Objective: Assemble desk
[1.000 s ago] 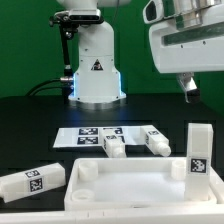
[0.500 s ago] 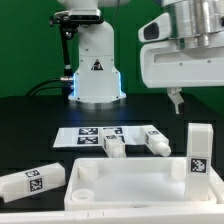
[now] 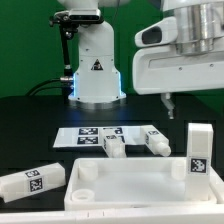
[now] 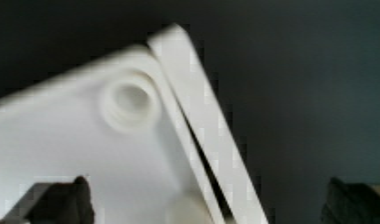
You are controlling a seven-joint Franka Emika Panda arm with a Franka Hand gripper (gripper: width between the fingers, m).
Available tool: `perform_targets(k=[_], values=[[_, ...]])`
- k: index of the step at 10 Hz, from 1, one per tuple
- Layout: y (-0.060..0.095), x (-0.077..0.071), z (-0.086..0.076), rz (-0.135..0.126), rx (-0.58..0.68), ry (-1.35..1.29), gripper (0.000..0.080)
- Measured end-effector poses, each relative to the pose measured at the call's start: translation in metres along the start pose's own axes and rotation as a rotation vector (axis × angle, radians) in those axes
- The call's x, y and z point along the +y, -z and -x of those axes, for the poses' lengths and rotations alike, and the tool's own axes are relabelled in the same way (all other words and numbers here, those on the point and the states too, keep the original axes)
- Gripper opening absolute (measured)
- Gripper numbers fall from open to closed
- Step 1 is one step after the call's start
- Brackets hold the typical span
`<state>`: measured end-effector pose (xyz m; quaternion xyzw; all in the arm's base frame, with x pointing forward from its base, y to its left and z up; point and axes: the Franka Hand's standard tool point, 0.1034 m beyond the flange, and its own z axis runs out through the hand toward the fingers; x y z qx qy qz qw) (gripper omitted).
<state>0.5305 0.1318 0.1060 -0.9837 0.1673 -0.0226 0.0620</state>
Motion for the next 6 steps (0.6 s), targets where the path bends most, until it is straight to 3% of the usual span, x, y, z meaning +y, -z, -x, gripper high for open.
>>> perform_targets(k=[2,6], values=[[-0.0094,0.0125,0.0155,0.028,-0.028,0.101,0.0649],[-0.0108,0.0163,0.0146,0.029,-0.033,0.332,0.0649]])
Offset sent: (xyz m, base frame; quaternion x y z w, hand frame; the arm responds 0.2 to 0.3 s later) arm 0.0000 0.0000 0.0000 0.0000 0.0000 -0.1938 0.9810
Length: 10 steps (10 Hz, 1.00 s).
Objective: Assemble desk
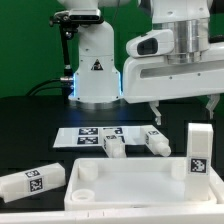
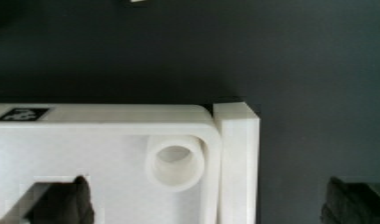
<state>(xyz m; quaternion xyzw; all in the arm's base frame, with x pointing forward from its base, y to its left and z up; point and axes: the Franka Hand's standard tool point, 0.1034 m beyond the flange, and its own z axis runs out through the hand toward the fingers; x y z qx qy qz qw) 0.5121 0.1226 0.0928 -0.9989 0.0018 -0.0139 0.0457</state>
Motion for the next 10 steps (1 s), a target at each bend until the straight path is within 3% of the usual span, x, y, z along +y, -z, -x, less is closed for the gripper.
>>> perform_targets(k=[3,8,10], values=[[-0.021,0.007,0.041,0.009,-0.08,0.152,0.0649],[-0.026,0.012,0.049,0.022,-0.083,0.23,0.0649],[-0.042,0.024,0.077,0.031,-0.141,0.219,0.0649]])
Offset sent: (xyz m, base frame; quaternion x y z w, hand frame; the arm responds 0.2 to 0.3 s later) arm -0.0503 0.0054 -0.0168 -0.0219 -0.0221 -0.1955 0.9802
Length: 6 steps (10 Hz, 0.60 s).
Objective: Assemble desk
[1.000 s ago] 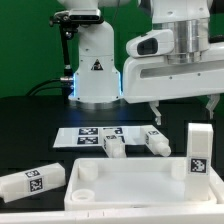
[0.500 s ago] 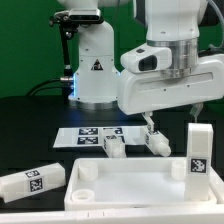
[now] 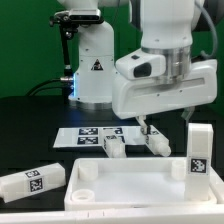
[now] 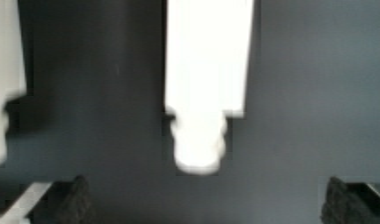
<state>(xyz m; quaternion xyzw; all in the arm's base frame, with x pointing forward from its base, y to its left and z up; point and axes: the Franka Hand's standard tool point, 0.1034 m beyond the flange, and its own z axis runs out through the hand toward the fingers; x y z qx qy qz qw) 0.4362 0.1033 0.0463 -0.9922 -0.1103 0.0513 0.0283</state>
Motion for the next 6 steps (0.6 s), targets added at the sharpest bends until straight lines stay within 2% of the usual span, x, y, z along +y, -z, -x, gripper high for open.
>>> perform_targets(k=[1,3,4,5,6], values=[[-0.015,0.003,0.012,0.017,-0.003,-0.005,0.0649],[-0.034,-0.005,0.017,0.042,0.009,-0.021,0.0649],[-0.039,-0.006,0.016,0.05,0.021,-0.018,0.0649],[-0.04,-0.001,0.014,0.059,0.039,-0.023,0.0649],[-0.04,0.0,0.014,0.059,0.038,-0.025,0.0649]])
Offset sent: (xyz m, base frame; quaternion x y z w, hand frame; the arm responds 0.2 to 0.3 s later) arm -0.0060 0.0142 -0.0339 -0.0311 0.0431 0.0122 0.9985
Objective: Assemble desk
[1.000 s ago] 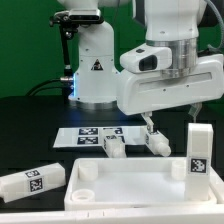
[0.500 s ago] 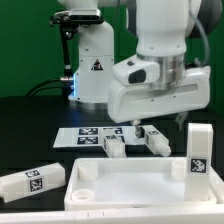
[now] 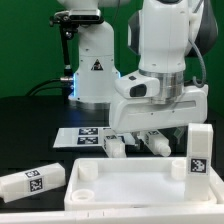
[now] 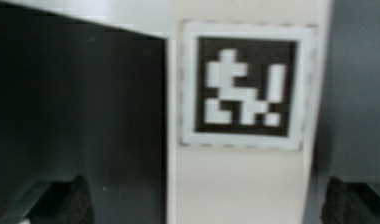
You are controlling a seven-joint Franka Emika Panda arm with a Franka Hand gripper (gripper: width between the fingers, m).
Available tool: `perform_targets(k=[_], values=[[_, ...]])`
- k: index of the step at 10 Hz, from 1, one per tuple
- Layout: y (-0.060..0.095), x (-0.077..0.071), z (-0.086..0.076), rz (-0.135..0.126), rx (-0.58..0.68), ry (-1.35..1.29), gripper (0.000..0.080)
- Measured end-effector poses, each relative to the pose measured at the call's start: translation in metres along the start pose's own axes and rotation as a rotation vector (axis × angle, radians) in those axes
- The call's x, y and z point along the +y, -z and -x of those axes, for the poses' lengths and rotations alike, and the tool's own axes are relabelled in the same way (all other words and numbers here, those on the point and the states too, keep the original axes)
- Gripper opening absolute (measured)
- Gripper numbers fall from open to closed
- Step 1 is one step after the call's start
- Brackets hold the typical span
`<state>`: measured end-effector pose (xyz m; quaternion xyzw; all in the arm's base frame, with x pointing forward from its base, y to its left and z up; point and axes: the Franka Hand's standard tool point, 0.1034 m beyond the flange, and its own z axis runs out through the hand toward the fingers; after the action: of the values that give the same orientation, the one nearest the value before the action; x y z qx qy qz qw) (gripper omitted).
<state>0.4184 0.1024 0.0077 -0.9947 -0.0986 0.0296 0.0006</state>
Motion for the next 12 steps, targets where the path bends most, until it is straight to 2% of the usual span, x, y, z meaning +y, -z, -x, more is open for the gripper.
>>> perform_targets(k=[2,3,4,5,6,7,8,9,12], values=[[0.0,0.0,0.0,0.0,0.0,-0.001,0.0401],[0.0,0.001,0.0,0.001,0.0,0.01,0.0401],[0.0,0.001,0.0,0.001,0.0,0.015,0.0282],[0.002,-0.005,-0.004,0.007,0.008,0.049,0.0282],[0.011,-0.028,-0.014,0.018,0.039,0.167,0.0282],[0.022,-0.044,-0.023,0.032,0.065,0.315,0.0282],[0.026,-0.05,-0.026,0.046,0.074,0.404,0.0282],[0.023,-0.045,-0.024,0.049,0.065,0.443,0.0282],[0.024,-0.044,-0.025,0.064,0.061,0.62,0.0284]])
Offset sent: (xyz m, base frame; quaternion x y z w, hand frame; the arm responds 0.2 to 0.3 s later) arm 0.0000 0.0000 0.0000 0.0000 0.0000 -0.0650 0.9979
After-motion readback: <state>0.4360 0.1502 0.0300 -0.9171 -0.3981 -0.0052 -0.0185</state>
